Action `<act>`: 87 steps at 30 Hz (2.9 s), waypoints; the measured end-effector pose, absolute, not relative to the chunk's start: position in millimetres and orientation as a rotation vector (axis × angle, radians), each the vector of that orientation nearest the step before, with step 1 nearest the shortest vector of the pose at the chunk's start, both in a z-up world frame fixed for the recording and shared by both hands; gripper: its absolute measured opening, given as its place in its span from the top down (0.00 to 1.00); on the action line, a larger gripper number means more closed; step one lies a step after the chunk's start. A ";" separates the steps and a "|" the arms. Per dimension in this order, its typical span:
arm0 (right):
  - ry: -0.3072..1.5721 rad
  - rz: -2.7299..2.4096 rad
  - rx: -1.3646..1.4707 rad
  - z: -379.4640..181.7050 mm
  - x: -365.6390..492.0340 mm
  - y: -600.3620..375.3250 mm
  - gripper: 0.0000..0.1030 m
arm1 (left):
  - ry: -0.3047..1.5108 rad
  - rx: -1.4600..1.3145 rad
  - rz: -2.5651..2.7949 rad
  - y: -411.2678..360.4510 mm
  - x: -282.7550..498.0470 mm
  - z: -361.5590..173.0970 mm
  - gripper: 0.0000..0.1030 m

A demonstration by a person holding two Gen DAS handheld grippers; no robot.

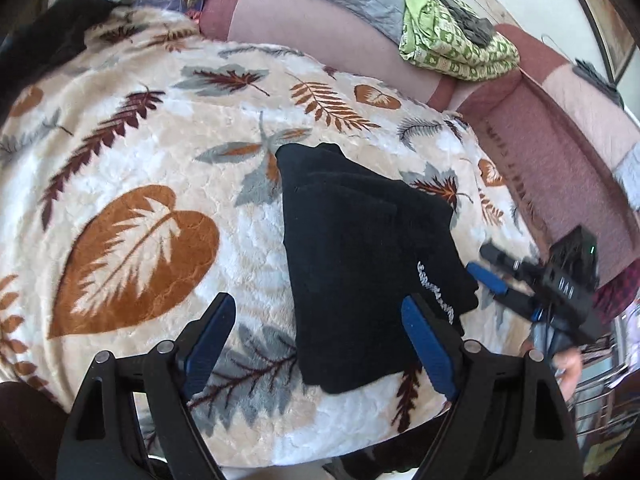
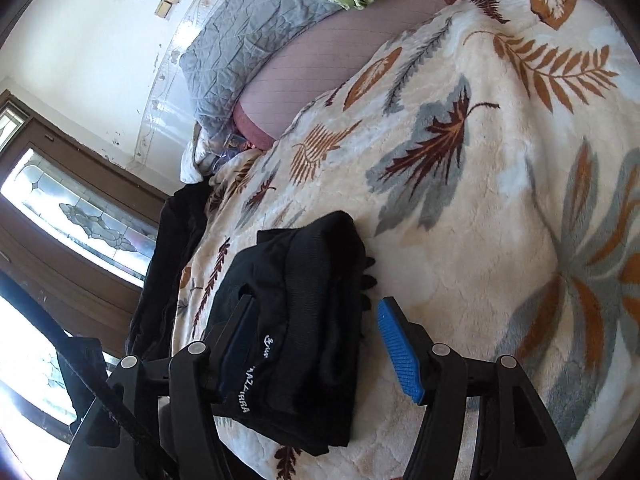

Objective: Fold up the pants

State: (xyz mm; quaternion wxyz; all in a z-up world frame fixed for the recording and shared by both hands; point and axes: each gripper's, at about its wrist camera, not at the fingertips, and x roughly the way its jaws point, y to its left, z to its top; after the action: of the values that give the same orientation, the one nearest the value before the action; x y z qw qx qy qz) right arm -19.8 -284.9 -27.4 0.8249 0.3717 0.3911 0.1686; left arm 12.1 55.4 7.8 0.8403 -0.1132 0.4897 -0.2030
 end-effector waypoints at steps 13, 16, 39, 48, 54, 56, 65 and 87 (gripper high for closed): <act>0.942 0.440 0.760 -53.8 -2.0 -241.7 0.28 | 1.155 -0.343 -0.490 40.6 76.2 -34.2 0.18; 0.929 0.466 0.792 -57.3 8.4 -237.6 0.28 | 1.165 -0.305 -0.525 29.3 90.1 -38.6 0.17; 0.831 0.494 0.632 18.4 39.0 -196.0 0.72 | 1.072 -0.342 -0.582 27.6 97.2 16.7 0.60; 0.772 0.479 0.530 62.0 88.5 -190.4 0.72 | 0.985 -0.230 -0.511 11.4 150.2 58.3 0.60; 0.763 0.456 0.544 51.7 137.2 -190.1 0.72 | 1.003 -0.206 -0.455 4.7 198.9 48.9 0.60; 0.774 0.454 0.573 41.0 154.7 -190.2 0.72 | 1.021 -0.204 -0.431 3.4 215.1 40.6 0.60; 0.846 0.439 0.644 -12.7 219.4 -183.4 0.68 | 1.125 -0.235 -0.305 10.8 270.3 -10.4 0.55; 0.751 0.292 0.826 2.7 193.9 -242.8 0.37 | 1.211 -0.255 -0.237 30.8 271.7 -19.7 0.36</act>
State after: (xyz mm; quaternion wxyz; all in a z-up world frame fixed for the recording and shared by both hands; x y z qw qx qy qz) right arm 193.9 -242.8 2.7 0.8382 0.3904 0.3548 0.1381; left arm 271.7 30.8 -19.7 0.8081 -0.1192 0.5661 -0.1106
